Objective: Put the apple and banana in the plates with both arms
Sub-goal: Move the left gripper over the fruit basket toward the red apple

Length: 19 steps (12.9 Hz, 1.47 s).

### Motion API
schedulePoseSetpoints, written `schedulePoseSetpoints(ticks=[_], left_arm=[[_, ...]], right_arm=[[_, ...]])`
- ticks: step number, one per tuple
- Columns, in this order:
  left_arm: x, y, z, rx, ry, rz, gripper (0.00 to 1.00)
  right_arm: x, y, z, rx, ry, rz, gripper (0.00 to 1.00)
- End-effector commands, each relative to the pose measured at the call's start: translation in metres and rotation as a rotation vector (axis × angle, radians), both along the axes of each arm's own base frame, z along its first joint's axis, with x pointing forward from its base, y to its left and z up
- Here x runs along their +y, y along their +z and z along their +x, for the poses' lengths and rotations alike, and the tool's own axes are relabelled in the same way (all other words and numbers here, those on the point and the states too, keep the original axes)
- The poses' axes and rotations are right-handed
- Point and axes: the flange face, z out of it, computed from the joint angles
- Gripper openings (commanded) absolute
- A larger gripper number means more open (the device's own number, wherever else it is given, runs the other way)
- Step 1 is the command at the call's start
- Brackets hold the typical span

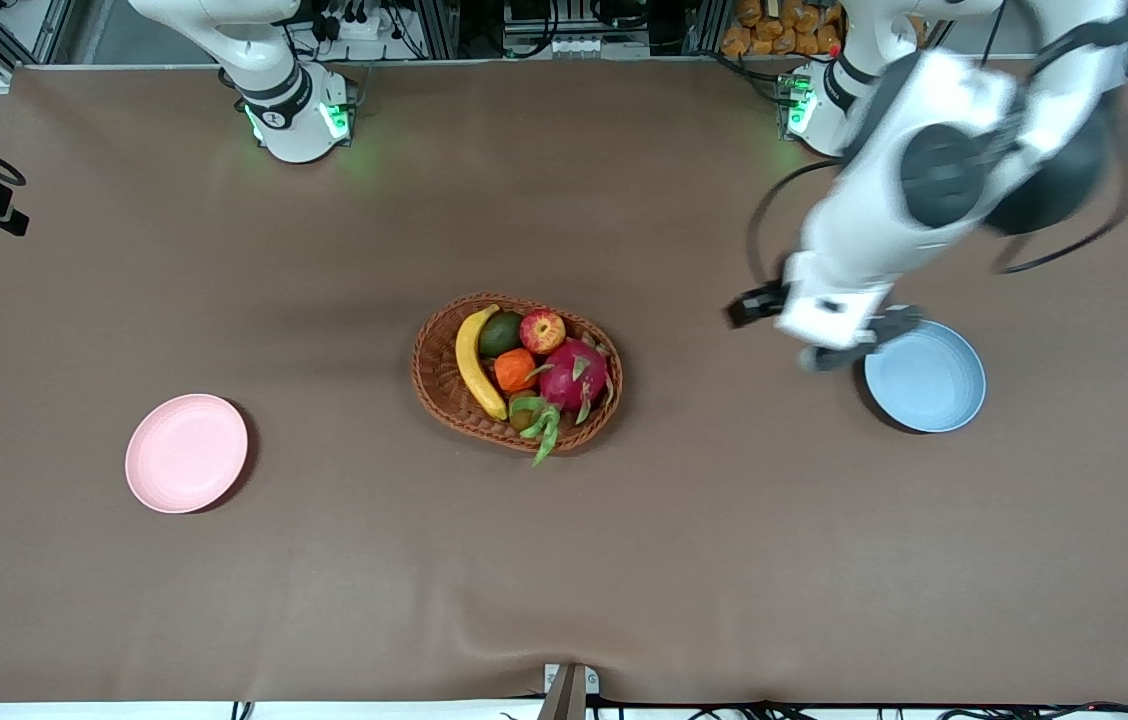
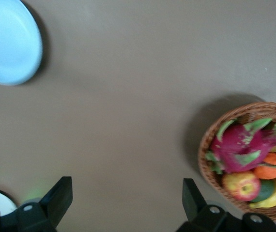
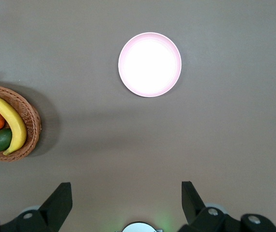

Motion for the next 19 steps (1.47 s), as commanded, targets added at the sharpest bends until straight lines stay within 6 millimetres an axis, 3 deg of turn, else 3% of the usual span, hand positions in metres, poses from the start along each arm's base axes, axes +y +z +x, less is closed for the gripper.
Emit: schedulePoseSetpoints(ticks=[1, 7, 8, 13, 19], left_arm=[[-0.027, -0.009, -0.002, -0.010, 0.060, 0.008, 1.00], [-0.059, -0.018, -0.017, -0.004, 0.144, 0.021, 1.00], [-0.072, -0.021, -0.022, -0.014, 0.164, 0.015, 1.00], [-0.131, -0.052, -0.027, -0.038, 0.308, -0.017, 1.00], [-0.173, -0.093, -0.045, -0.054, 0.367, 0.051, 1.00]], right_arm=[[0.002, 0.004, 0.002, -0.001, -0.011, 0.007, 1.00], [0.001, 0.004, 0.002, -0.001, -0.012, 0.005, 1.00], [0.001, 0.004, 0.002, -0.001, -0.012, 0.005, 1.00], [0.001, 0.004, 0.002, -0.001, -0.012, 0.005, 1.00], [0.002, 0.004, 0.002, -0.001, -0.011, 0.007, 1.00]])
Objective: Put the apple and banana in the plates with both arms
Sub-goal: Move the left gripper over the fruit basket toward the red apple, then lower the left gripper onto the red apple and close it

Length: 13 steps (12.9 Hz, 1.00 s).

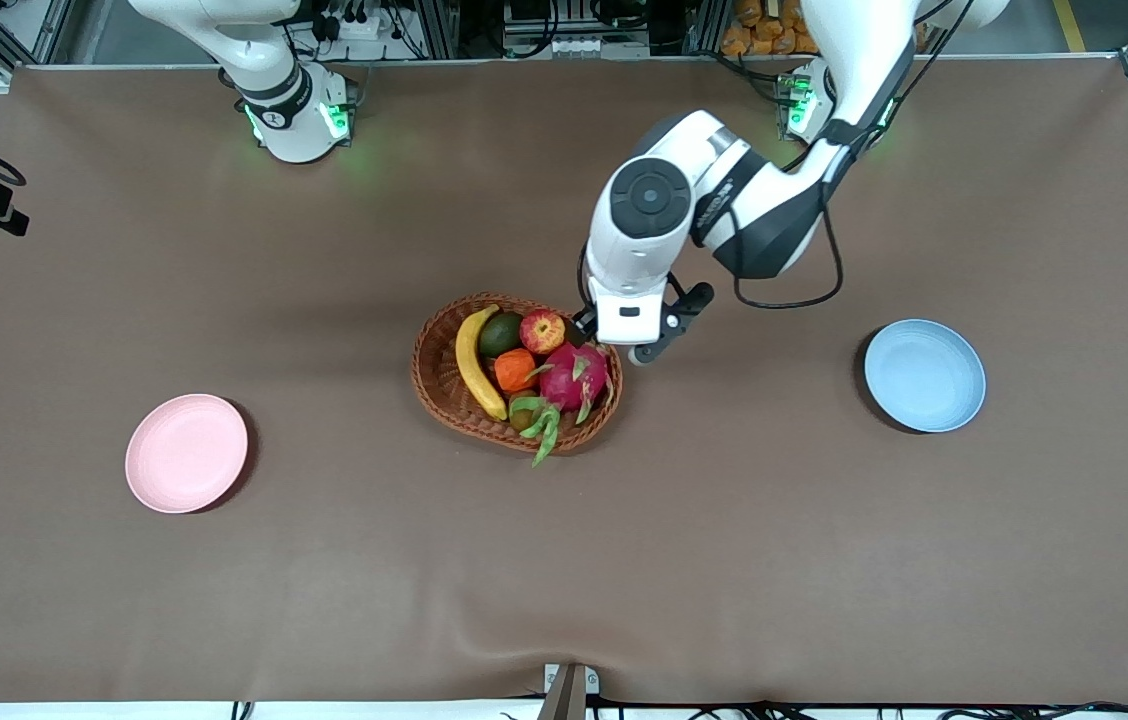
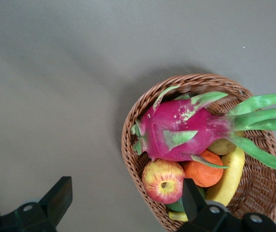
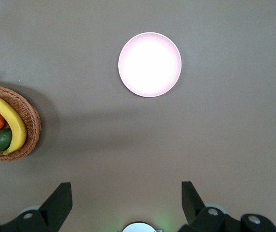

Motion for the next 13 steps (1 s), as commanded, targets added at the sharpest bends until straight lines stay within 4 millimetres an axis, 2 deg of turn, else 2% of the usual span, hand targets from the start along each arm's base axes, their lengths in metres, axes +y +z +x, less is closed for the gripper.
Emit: schedulePoseSetpoints(ticks=[1, 6, 9, 13], left_arm=[[-0.022, -0.012, -0.008, -0.017, 0.040, 0.026, 1.00], [-0.051, -0.047, -0.014, -0.042, 0.114, -0.024, 1.00], [-0.066, -0.073, -0.025, -0.034, 0.104, -0.026, 1.00], [-0.080, -0.088, -0.037, -0.034, 0.104, -0.036, 1.00]], right_arm=[[0.002, 0.004, 0.002, -0.001, -0.011, 0.007, 1.00], [0.004, 0.002, 0.003, 0.004, -0.008, 0.007, 1.00], [0.004, 0.002, 0.003, 0.004, -0.008, 0.007, 1.00], [0.004, 0.002, 0.003, 0.005, -0.008, 0.005, 1.00]])
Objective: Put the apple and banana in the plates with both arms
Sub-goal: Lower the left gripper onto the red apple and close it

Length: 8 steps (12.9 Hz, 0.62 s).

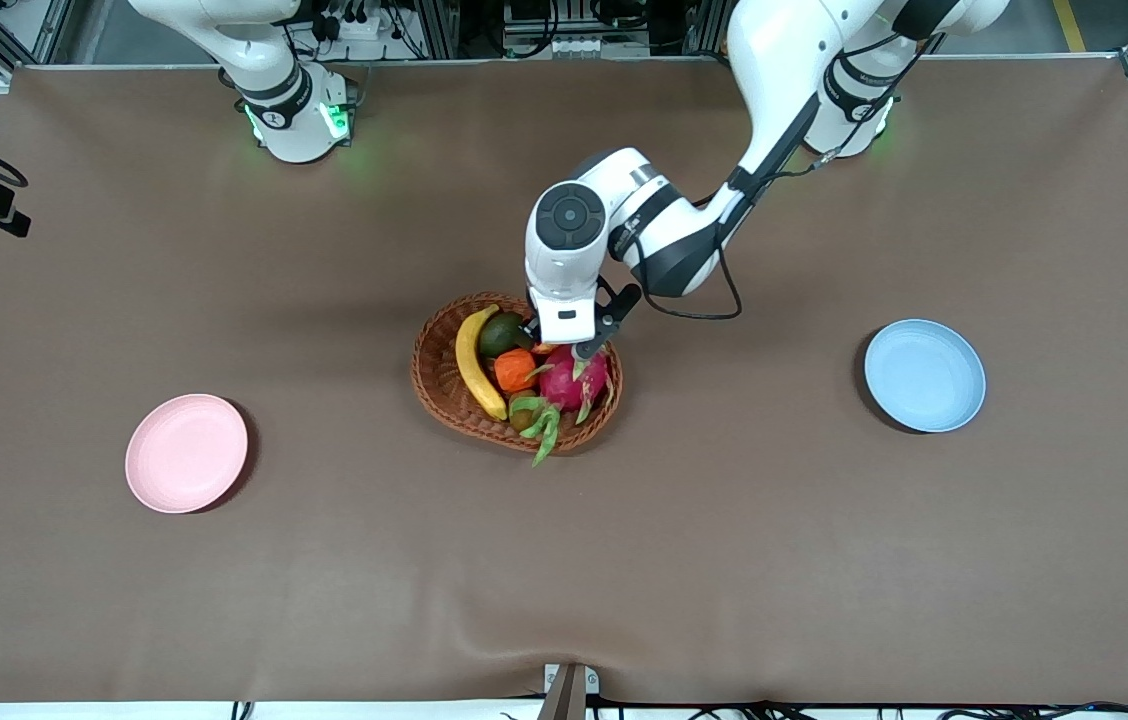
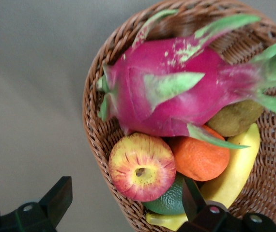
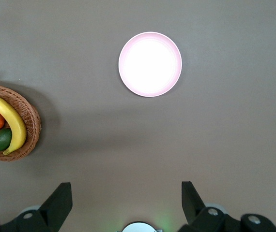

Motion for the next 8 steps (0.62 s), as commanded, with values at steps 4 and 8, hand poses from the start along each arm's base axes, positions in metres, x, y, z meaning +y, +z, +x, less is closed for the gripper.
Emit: schedulePoseSetpoints(ticks=[4, 8], left_arm=[[-0.020, -0.015, -0.004, -0.059, 0.019, -0.013, 1.00], [-0.023, -0.031, -0.005, -0.072, 0.007, -0.011, 1.00]], right_arm=[[0.003, 0.003, 0.002, 0.001, -0.009, 0.005, 1.00], [0.003, 0.003, 0.002, 0.001, -0.009, 0.005, 1.00]])
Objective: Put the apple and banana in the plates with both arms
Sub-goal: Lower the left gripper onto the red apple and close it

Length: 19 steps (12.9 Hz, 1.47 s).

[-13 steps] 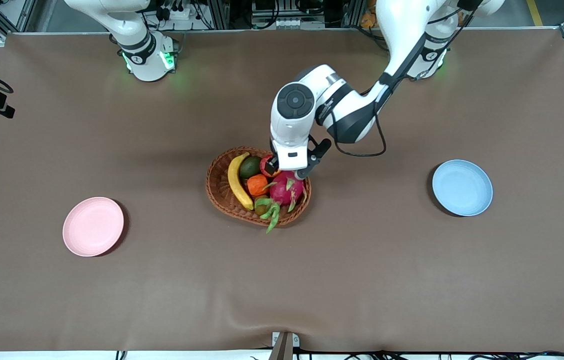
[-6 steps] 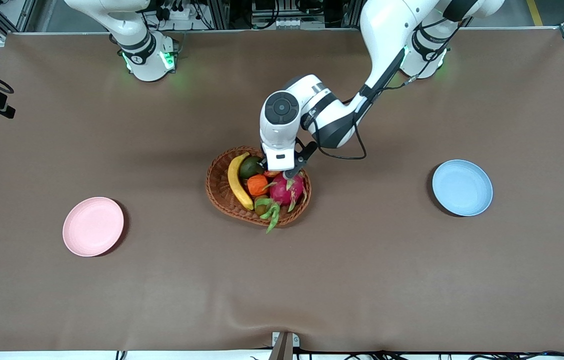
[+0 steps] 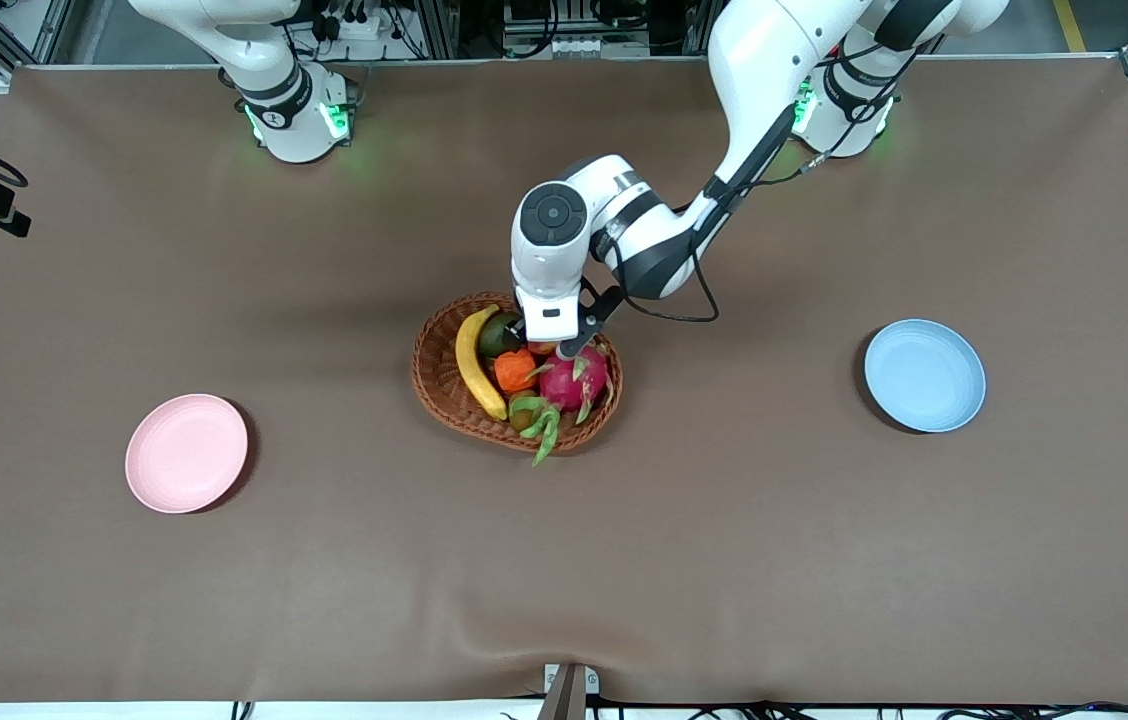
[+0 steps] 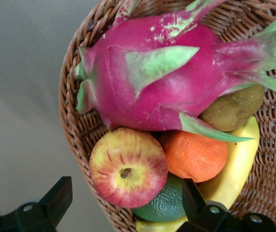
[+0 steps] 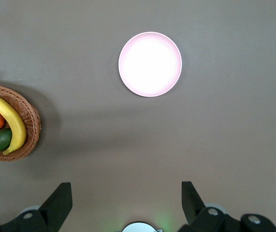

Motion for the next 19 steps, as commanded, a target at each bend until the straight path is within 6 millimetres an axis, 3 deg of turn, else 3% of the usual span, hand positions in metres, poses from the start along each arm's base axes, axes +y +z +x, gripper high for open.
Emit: schedulePoseSetpoints(ticks=[1, 16, 17, 19], left_arm=[[-0.008, -0.007, 0.002, -0.027, 0.012, 0.000, 1.00], [-0.005, -0.035, 0.001, -0.014, 0.021, 0.038, 1.00], [-0.004, -0.035, 0.002, -0.012, 0.023, 0.039, 0.98], [-0.004, -0.036, 0.002, -0.011, 0.025, 0.038, 0.66]], right_arm=[[0.003, 0.003, 0.002, 0.001, -0.009, 0.005, 1.00], [0.002, 0.003, 0.002, 0.003, -0.011, 0.002, 1.00], [0.003, 0.002, 0.003, 0.004, -0.010, 0.004, 1.00], [0.003, 0.002, 0.003, 0.004, -0.010, 0.004, 1.00]])
